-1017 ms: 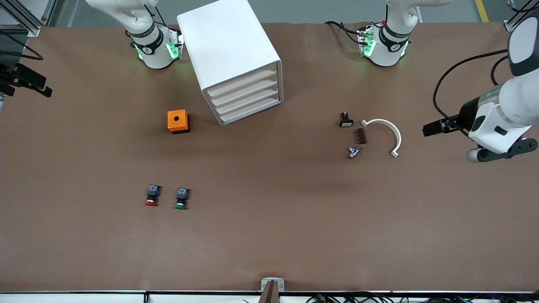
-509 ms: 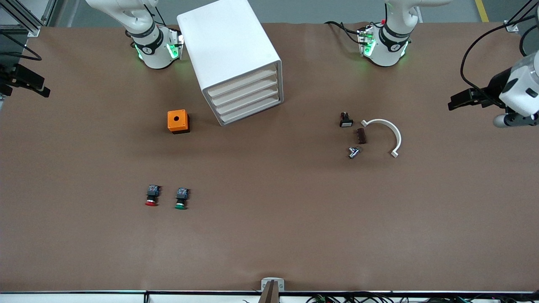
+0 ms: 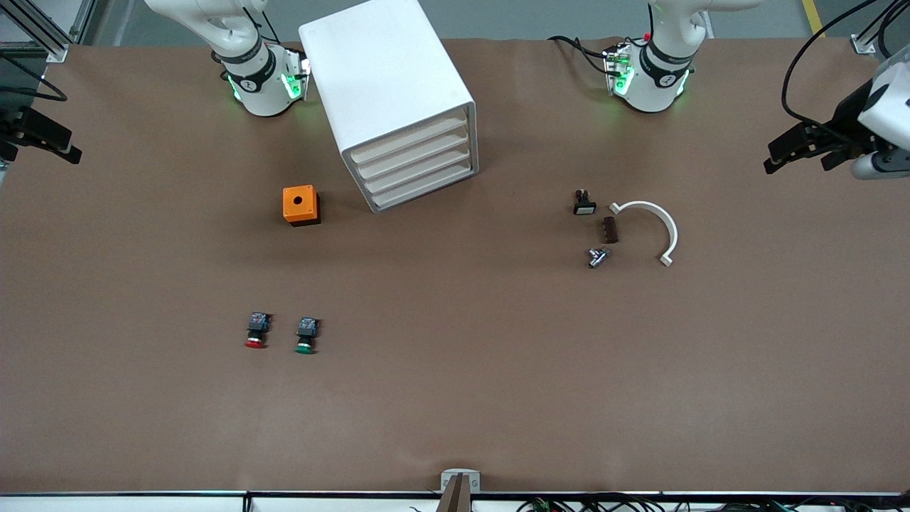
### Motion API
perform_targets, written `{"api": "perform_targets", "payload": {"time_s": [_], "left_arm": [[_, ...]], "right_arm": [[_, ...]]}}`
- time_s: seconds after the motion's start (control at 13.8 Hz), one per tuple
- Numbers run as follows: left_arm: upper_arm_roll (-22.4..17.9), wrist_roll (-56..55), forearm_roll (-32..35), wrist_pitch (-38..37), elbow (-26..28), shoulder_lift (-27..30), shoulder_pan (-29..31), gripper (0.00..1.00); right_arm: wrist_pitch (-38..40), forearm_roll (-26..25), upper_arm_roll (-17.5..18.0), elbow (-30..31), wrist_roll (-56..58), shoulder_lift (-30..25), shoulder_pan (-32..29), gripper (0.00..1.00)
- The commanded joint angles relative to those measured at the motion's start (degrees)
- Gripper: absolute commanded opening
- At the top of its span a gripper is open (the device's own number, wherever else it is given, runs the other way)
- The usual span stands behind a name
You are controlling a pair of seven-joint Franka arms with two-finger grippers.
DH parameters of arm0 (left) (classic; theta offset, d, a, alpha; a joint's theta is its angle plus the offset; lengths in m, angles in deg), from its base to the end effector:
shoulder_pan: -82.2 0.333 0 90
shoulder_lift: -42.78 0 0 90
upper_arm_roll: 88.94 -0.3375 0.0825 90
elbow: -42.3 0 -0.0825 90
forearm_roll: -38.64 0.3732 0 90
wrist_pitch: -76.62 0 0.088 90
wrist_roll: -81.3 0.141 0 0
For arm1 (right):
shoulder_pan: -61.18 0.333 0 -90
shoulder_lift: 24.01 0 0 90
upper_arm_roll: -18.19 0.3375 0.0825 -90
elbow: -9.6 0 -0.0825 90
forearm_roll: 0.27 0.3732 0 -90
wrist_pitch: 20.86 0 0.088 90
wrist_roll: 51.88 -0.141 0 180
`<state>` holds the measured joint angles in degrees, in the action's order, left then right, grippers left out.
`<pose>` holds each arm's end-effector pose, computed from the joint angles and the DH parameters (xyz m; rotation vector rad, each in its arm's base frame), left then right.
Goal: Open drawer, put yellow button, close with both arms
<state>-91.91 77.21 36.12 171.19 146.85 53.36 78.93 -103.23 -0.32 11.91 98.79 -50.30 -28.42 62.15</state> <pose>0.4867 -0.0063 0.5964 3.0860 0.1059 0.0126 0.5002 -0.0491 0.6471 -3.1292 0.1013 0.0657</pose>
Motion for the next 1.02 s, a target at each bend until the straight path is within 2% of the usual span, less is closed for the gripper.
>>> {"api": "perform_targets", "payload": {"time_s": [0.0,0.36,0.94], "left_arm": [[0.33,0.23,0.93,-0.35,-3.91,-0.38,-0.59,1.00],[1.13,-0.04,0.93,-2.54,-8.13,-0.65,-0.15,1.00],[1.21,-0.04,0.93,-3.96,-8.75,-1.53,-0.24,1.00]], "right_arm": [[-2.00,-0.74,0.40,1.59,0.09,-2.00,-0.35,1.00],[-3.15,-0.74,0.40,1.59,2.19,-2.00,-0.35,1.00],[-3.23,-0.65,0.40,1.68,3.77,-2.00,-0.52,1.00]]}}
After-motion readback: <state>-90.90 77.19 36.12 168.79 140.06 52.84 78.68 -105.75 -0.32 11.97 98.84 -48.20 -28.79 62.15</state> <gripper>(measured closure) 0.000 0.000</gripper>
